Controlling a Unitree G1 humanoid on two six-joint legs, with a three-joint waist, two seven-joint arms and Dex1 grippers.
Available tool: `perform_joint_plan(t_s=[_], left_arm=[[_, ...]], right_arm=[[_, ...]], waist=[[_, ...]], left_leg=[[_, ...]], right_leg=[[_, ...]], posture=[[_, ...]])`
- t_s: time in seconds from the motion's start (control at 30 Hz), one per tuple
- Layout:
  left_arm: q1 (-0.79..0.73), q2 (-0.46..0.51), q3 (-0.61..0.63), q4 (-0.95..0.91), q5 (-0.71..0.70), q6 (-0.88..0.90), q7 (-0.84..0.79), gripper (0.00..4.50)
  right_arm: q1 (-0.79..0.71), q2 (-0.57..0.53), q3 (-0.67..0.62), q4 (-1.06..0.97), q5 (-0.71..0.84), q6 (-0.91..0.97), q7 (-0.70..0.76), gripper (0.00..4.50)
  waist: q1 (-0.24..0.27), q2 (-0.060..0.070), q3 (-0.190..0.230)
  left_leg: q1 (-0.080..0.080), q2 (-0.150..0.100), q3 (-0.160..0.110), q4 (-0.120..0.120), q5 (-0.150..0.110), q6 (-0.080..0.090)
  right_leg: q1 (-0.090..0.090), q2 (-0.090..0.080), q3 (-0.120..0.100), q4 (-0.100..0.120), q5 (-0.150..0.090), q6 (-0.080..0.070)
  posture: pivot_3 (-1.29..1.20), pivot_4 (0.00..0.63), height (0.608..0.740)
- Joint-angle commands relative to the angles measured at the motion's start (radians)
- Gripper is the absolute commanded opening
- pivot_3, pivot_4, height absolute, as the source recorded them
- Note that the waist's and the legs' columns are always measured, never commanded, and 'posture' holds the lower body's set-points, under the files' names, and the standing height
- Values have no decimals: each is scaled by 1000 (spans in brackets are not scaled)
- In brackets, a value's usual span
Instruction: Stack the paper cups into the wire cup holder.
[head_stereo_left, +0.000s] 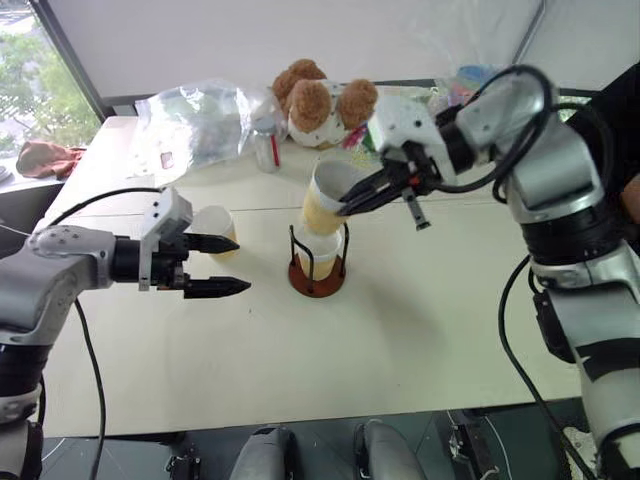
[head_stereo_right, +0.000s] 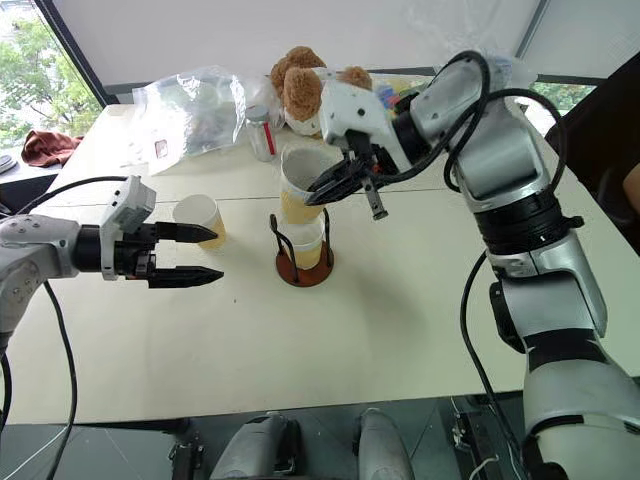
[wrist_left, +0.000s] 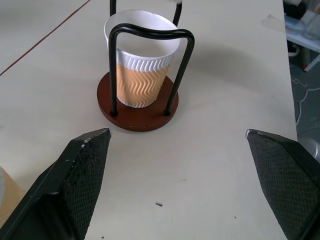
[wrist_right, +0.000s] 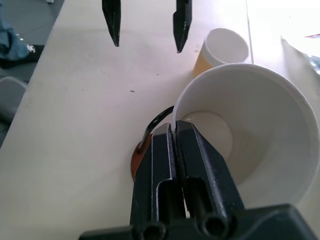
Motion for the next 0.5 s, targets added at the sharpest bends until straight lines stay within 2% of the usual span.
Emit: perform_joint_plan(t_s=[0.03, 0.43, 0.47, 0.5], left_arm=[[4, 1, 48, -34, -21, -2, 12, 4500], [22, -9, 62, -60, -42, 4, 42, 4500], [23, -10, 62, -60, -43, 4, 44, 4500], [24, -10, 62, -60, -42, 3, 44, 4500]], right_arm=[[-4, 9, 12, -17, -5, -32, 0, 38], [-4, 40, 66, 57, -48, -86, -3, 38], [-3, 41, 68, 60, -48, -84, -1, 578], [-3, 43, 69, 62, -48, -82, -1, 876]], waist=[[0, 0, 0], [0, 0, 0], [0, 0, 0], [0, 0, 0]], left_leg=[[0, 0, 0, 0, 0, 0], [0, 0, 0, 0, 0, 0], [0, 0, 0, 0, 0, 0], [0, 0, 0, 0, 0, 0]], right_leg=[[0, 0, 0, 0, 0, 0], [0, 0, 0, 0, 0, 0], [0, 0, 0, 0, 0, 0], [0, 0, 0, 0, 0, 0]], posture=[[0, 150, 740], [0, 150, 740], [0, 150, 740], [0, 150, 740]])
